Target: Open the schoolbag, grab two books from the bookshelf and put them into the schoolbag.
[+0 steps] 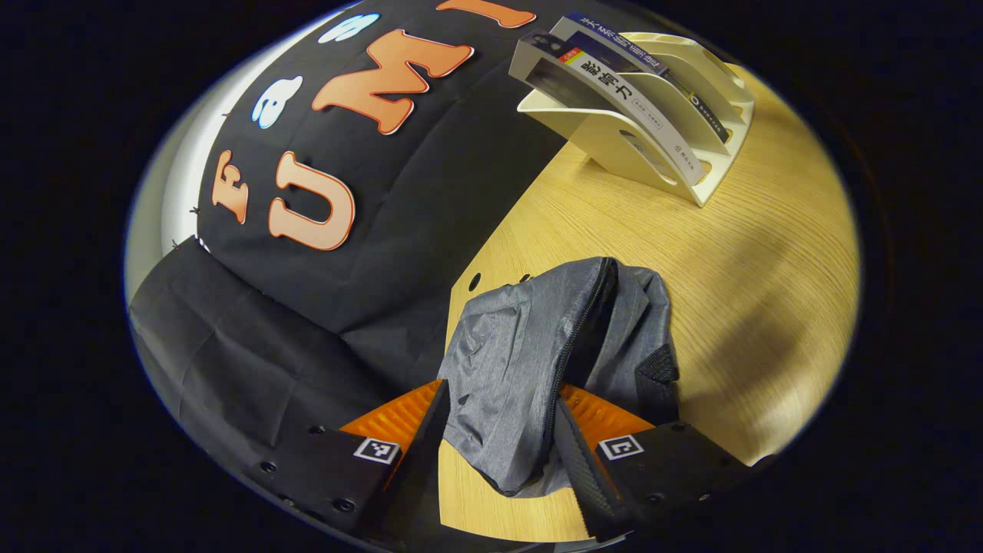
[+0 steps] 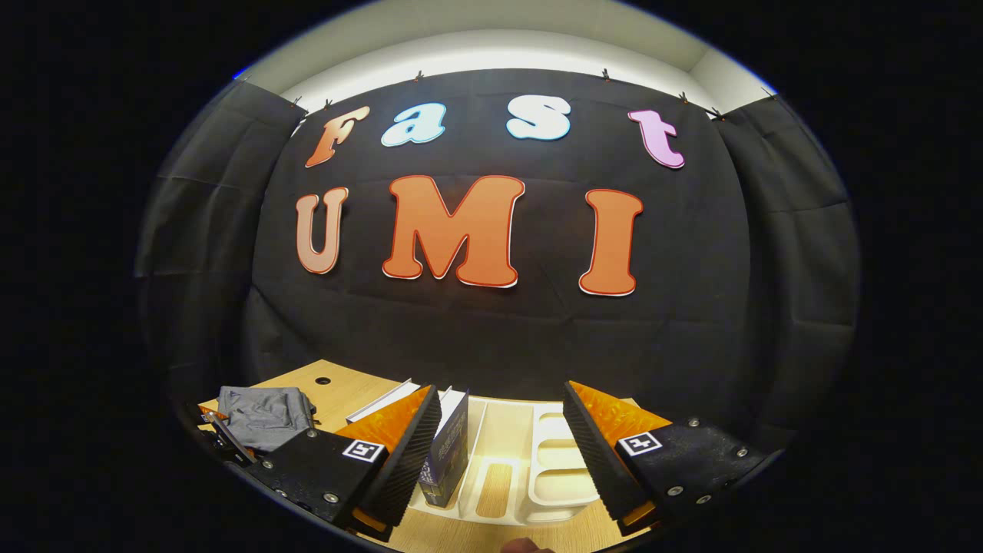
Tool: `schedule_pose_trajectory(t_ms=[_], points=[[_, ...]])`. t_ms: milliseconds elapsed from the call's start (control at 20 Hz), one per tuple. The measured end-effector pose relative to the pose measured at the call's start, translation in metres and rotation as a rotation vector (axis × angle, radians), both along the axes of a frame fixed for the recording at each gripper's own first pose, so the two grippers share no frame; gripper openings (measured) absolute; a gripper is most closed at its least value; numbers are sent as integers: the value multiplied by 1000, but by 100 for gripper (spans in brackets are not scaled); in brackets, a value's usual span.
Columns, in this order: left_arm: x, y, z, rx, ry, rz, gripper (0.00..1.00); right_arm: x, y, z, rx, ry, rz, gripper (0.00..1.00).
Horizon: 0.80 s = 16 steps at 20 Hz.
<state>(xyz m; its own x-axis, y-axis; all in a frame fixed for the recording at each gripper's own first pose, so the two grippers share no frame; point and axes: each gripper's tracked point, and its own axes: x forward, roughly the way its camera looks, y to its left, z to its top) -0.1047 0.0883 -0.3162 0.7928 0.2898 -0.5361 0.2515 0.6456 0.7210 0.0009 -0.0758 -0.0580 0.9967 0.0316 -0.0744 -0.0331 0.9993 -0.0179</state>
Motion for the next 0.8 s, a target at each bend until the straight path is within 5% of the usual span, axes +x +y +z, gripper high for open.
schedule_pose_trajectory(t_ms=[350,800], points=[[34,23,14,-259,107,-50,13,15,36,10,0,17,-73,94],[59,62,49,-623,383,-107,7,51,127,7,-109,218,-34,95]])
